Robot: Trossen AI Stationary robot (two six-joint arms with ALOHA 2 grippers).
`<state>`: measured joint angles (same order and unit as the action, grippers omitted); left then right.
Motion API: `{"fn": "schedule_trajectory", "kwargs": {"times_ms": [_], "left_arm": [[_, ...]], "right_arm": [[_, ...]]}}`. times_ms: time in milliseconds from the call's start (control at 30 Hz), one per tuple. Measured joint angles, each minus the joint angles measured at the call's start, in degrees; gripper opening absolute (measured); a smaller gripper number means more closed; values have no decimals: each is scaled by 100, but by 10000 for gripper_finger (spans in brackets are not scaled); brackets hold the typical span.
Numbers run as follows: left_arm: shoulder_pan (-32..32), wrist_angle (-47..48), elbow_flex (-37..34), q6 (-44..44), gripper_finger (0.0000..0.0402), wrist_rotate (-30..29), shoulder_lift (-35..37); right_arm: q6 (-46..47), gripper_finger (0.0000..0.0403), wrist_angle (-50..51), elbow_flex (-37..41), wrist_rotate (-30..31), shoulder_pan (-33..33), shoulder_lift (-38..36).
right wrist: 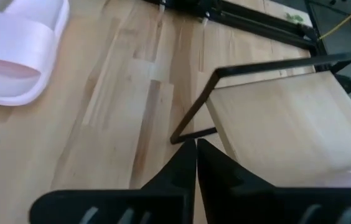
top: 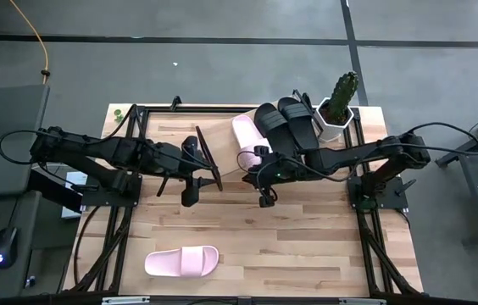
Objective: Pick and place slides into the shelf
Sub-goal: Put the right pink slide on the shelf
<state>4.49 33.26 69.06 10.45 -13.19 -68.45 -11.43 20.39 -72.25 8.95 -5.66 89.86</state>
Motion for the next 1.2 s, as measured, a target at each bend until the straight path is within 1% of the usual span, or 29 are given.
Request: {"fn": "schedule_trajectory", "kwargs": {"times_ms": [300,500,733,900,1033,1200], "left_arm": [[2,685,-10,20,184,-4,-63],[2,649,-4,-14,184,-4,-188],[2,655,-7,-16,184,-2,-201],[2,627,-7,-16,184,-2,-199],[2,627,-7,-16,184,-2,-199],[2,631,-7,-16,184,-1,-199]], "right_arm": [[142,0,82,0,3,130,112],[293,0,224,1,94,142,132],[662,0,694,1,261,167,132],[672,0,725,1,264,166,132],[798,0,808,0,459,167,132],[823,0,901,0,459,180,132]]}}
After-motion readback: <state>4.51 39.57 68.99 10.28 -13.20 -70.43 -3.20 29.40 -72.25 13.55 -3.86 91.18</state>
